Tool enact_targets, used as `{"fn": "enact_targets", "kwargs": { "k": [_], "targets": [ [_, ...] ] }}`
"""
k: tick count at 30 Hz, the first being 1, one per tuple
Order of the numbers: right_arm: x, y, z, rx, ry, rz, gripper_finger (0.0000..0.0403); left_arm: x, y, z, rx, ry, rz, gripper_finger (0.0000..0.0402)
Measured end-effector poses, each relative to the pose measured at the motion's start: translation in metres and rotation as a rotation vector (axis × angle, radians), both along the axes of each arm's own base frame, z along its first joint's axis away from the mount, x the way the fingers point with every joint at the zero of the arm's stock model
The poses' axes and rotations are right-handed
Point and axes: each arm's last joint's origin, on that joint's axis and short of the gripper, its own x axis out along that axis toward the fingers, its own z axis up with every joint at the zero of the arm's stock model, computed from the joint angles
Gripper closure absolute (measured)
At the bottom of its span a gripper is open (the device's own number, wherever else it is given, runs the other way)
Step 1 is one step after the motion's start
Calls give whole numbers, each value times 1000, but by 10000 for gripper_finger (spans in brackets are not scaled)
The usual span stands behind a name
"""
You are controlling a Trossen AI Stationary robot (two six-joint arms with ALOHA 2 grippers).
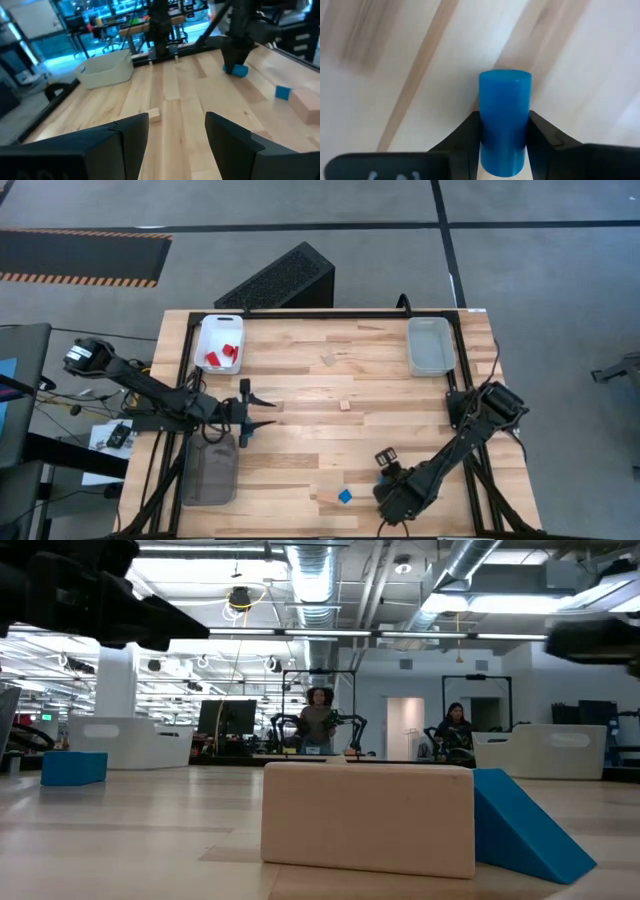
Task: Sort & place blocks by color
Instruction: Put the bottom right blue block into the black bin
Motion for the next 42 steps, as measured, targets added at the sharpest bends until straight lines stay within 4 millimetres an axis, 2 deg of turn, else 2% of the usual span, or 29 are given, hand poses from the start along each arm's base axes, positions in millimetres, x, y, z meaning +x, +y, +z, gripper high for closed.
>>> {"fn": "enact_targets", "kwargs": {
  "k": [5, 10, 16, 20, 26, 30, 33, 37, 42],
  "targets": [
    [14, 3, 0, -60, -238, -31, 280, 1, -8, 8, 76, -21, 30, 214],
    [32, -5, -4, -62, -436, -108, 277, 4, -16, 18, 104, -52, -8, 214],
    [58, -19, -12, 73, -667, -152, 277, 7, -25, 32, 99, -95, -68, 214],
    [73, -31, -10, 147, -818, -170, 277, 7, -29, 36, 96, -107, -82, 214],
    [98, -54, 6, 339, -1078, -234, 277, 10, -31, 44, 47, -132, -81, 214],
    [116, -71, 6, 494, -1166, -299, 277, 9, -35, 44, 81, -113, -102, 214],
    [132, -79, -2, 560, -1199, -306, 277, 7, -39, 43, 134, -99, -109, 214],
    [157, -77, -14, 634, -1192, -278, 275, 4, -44, 45, 129, -114, -87, 214],
    [186, -72, -17, 653, -1208, -252, 274, 1, -55, 51, 103, -110, -128, 214]
  ]
}}
